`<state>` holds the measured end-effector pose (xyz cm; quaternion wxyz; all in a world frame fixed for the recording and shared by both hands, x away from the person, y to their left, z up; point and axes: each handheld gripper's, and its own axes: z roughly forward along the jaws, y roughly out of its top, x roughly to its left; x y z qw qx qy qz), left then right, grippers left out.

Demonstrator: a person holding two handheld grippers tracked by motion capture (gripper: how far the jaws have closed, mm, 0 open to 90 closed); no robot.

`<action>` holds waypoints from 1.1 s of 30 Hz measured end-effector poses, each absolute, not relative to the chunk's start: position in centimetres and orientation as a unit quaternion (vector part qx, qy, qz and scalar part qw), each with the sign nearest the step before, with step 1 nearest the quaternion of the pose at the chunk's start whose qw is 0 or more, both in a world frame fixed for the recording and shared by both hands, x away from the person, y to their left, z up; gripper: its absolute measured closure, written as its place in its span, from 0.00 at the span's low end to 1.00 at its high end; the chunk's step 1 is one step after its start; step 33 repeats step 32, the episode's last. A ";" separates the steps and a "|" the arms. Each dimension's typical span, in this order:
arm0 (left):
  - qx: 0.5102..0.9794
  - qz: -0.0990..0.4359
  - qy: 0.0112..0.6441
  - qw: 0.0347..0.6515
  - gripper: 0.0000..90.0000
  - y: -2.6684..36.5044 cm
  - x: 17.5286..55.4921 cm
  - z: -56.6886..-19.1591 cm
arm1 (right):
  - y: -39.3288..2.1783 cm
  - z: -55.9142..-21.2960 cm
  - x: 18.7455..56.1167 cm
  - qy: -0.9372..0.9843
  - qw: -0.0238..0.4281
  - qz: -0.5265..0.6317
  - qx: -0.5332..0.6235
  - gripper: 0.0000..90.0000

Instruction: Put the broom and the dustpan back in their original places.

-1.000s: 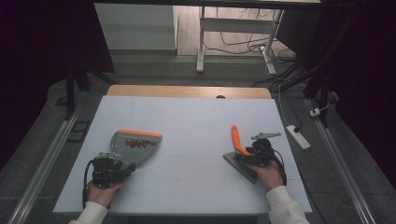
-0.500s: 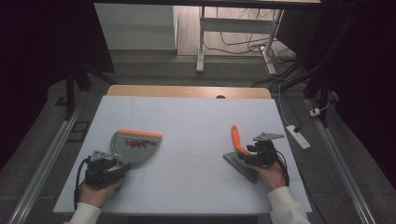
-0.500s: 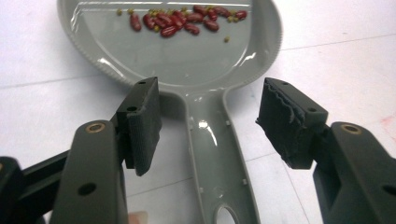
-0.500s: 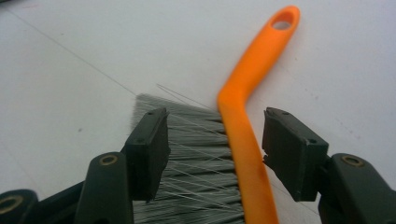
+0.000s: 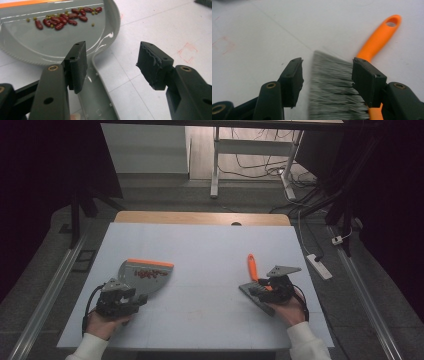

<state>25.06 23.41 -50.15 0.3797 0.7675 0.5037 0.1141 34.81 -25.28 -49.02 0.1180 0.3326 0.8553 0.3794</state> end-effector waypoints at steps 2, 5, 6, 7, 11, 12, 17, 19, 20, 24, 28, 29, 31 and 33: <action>0.774 0.112 0.496 0.378 0.46 23.1 25.2 -50.2 | -25.0 -49.1 34.5 0.860 0.114 0.379 0.323 0.46; 0.781 0.101 0.490 0.375 0.45 22.6 25.6 -50.3 | -24.6 -49.2 34.2 0.866 0.109 0.377 0.309 0.46; 0.782 0.100 0.489 0.374 0.45 22.5 25.7 -50.4 | -24.5 -49.3 34.0 0.867 0.109 0.376 0.307 0.46; 0.783 0.096 0.487 0.374 0.45 22.3 25.8 -50.4 | -24.5 -49.3 33.9 0.868 0.109 0.374 0.306 0.46; 0.791 0.088 0.475 0.374 0.45 21.6 25.7 -50.5 | -24.5 -49.5 33.2 0.869 0.113 0.379 0.298 0.47; 0.793 0.086 0.472 0.375 0.45 21.5 25.7 -50.5 | -24.5 -49.5 33.0 0.869 0.113 0.381 0.295 0.47; 0.799 0.080 0.464 0.374 0.44 20.9 25.7 -50.8 | -24.7 -49.5 31.9 0.870 0.119 0.388 0.280 0.47; 0.800 0.077 0.461 0.375 0.44 20.7 25.7 -50.9 | -24.7 -49.4 31.7 0.871 0.123 0.388 0.275 0.47; 0.800 0.075 0.461 0.376 0.44 20.6 25.7 -51.0 | -24.7 -49.4 31.7 0.870 0.124 0.390 0.275 0.47; 0.802 0.071 0.458 0.376 0.44 20.4 25.6 -51.1 | -24.9 -49.2 31.9 0.867 0.128 0.394 0.277 0.47; 0.803 0.072 0.457 0.376 0.43 20.3 25.6 -51.1 | -25.1 -49.2 31.9 0.866 0.129 0.396 0.278 0.47; 0.802 0.072 0.458 0.376 0.43 20.2 25.6 -51.1 | -25.1 -49.2 31.9 0.866 0.129 0.396 0.277 0.47; 0.802 0.072 0.457 0.378 0.43 20.3 25.6 -51.1 | -25.1 -49.2 31.9 0.865 0.128 0.398 0.276 0.47; 0.801 0.072 0.458 0.378 0.42 20.3 25.6 -51.1 | -25.1 -49.1 31.9 0.866 0.128 0.399 0.275 0.47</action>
